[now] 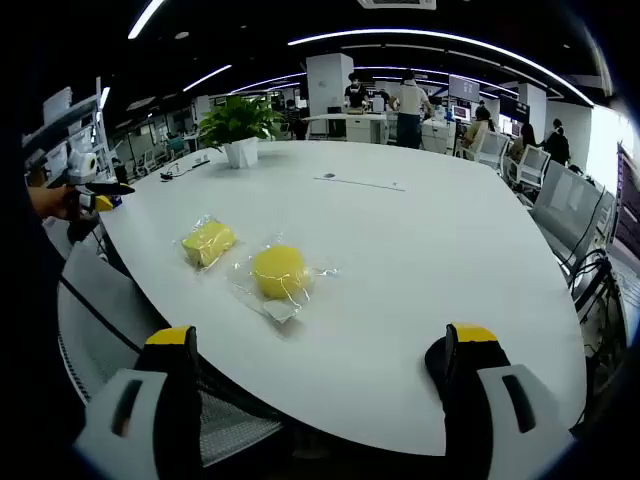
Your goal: Compare the silicone blocks by pressing each to a similar depth, holding the contact briefly, and releasing to observe deformation and rebound differences across the visible hardness samples.
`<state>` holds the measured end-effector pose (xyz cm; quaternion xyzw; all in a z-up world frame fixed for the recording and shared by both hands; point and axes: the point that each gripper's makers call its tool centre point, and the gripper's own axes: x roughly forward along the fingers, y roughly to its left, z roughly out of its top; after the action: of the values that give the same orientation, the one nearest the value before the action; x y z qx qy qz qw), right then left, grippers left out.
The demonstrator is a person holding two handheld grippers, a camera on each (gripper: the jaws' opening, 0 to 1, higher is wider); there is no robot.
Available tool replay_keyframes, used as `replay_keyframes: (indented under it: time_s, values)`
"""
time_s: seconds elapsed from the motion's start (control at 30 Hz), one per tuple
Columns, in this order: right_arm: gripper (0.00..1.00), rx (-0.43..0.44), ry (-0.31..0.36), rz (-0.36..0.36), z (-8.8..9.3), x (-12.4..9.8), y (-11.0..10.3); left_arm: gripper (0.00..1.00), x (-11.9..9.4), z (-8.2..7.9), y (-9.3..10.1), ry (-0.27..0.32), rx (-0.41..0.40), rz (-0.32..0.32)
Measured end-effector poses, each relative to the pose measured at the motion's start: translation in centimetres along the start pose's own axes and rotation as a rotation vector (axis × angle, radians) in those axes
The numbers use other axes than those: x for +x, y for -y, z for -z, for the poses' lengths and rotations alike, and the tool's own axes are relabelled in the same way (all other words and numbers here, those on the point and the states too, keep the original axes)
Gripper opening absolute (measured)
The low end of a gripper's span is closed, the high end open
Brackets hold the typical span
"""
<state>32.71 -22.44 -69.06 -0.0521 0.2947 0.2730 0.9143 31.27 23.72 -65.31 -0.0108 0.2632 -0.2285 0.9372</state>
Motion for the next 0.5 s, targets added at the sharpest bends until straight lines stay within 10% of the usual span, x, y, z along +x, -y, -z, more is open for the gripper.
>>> replay_keyframes:
  time_s: [0.5]
  values:
    - [0.96,0.033,0.021,-0.005,-0.2,1.1,-0.2,1.0,2.5,-0.1,1.2,0.0,-0.003,0.036]
